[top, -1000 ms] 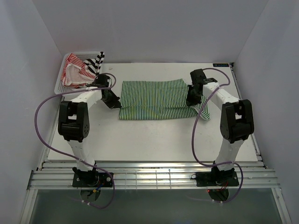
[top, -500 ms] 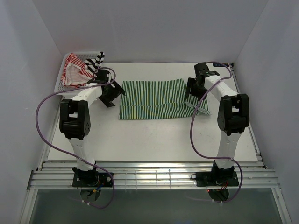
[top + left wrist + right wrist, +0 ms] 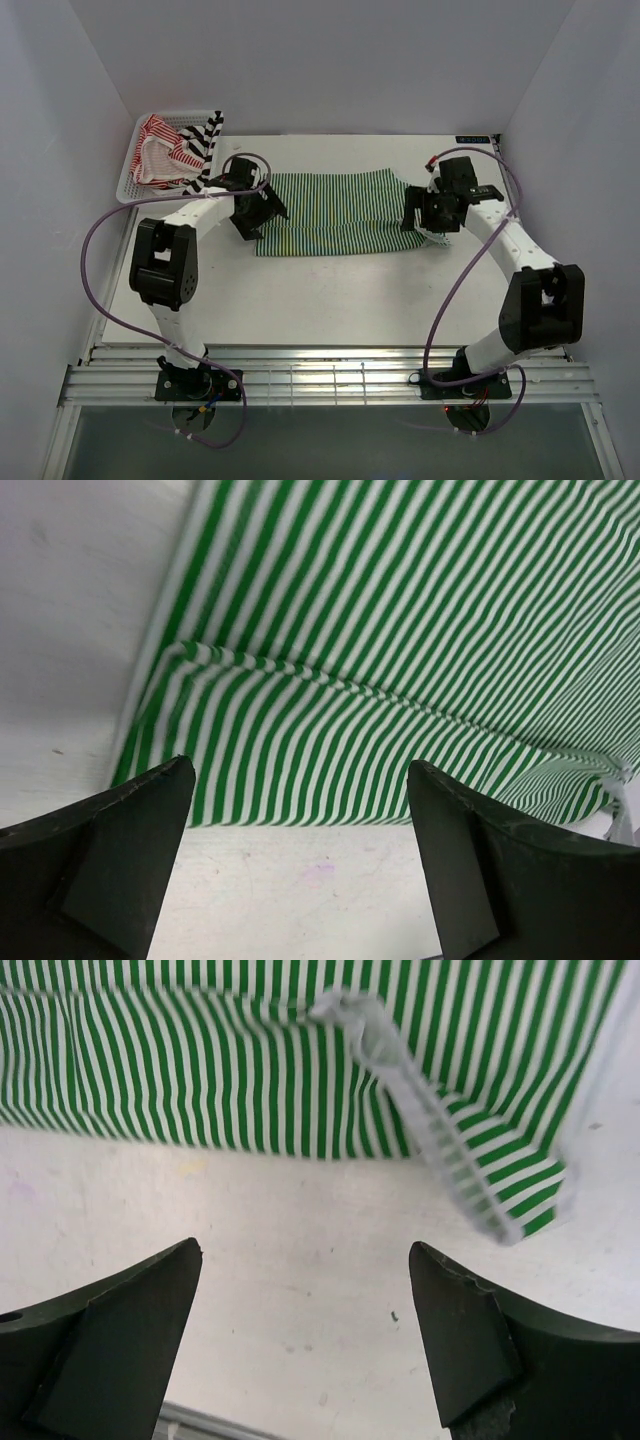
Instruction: Fold and stack the tank tops
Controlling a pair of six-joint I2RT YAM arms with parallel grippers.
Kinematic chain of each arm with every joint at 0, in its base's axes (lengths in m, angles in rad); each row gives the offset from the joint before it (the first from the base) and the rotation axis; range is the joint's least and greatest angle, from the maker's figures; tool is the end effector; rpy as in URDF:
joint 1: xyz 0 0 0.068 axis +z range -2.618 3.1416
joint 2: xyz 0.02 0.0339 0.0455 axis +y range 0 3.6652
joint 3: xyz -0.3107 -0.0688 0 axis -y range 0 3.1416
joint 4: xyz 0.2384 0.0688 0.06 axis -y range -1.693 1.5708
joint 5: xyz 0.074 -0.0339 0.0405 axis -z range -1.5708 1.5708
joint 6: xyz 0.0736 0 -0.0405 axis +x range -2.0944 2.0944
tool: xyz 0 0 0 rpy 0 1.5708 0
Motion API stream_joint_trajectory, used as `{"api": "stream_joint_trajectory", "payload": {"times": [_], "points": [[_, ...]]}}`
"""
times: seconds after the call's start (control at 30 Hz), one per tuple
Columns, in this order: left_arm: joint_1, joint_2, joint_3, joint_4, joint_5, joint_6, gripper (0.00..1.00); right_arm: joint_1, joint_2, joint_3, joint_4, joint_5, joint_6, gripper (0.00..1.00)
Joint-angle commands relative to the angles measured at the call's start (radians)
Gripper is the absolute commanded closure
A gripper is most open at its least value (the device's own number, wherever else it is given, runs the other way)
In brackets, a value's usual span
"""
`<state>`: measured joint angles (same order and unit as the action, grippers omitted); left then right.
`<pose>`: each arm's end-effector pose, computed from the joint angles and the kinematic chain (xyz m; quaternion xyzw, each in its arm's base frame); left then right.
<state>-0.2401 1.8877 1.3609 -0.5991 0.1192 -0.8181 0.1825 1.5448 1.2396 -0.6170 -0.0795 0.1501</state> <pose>0.4023 -0.1075 0.2080 -0.2649 0.9370 -0.1613 0.1608 0.3395 0.0686 0.2922 -0.0280 0.9468 0.0899 0.3078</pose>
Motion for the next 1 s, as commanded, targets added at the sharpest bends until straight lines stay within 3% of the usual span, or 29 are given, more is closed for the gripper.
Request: {"api": "stream_joint_trajectory", "payload": {"times": [0.0, 0.2, 0.7, 0.97], "points": [[-0.028, -0.068, -0.029, 0.013, 0.000, 0.008, 0.02, 0.008, -0.038, -0.130, 0.065, -0.134, -0.043, 0.10], [-0.044, -0.049, -0.037, 0.024, 0.016, 0.004, 0.02, 0.009, 0.030, -0.143, 0.089, -0.121, -0.038, 0.10], [-0.044, -0.016, -0.019, 0.013, -0.036, 0.017, 0.02, -0.089, 0.402, 0.222, 0.100, 0.072, -0.004, 0.10], [-0.044, -0.004, 0.003, 0.010, -0.032, 0.025, 0.02, -0.110, 0.407, 0.294, 0.088, 0.095, -0.072, 0.10]]}}
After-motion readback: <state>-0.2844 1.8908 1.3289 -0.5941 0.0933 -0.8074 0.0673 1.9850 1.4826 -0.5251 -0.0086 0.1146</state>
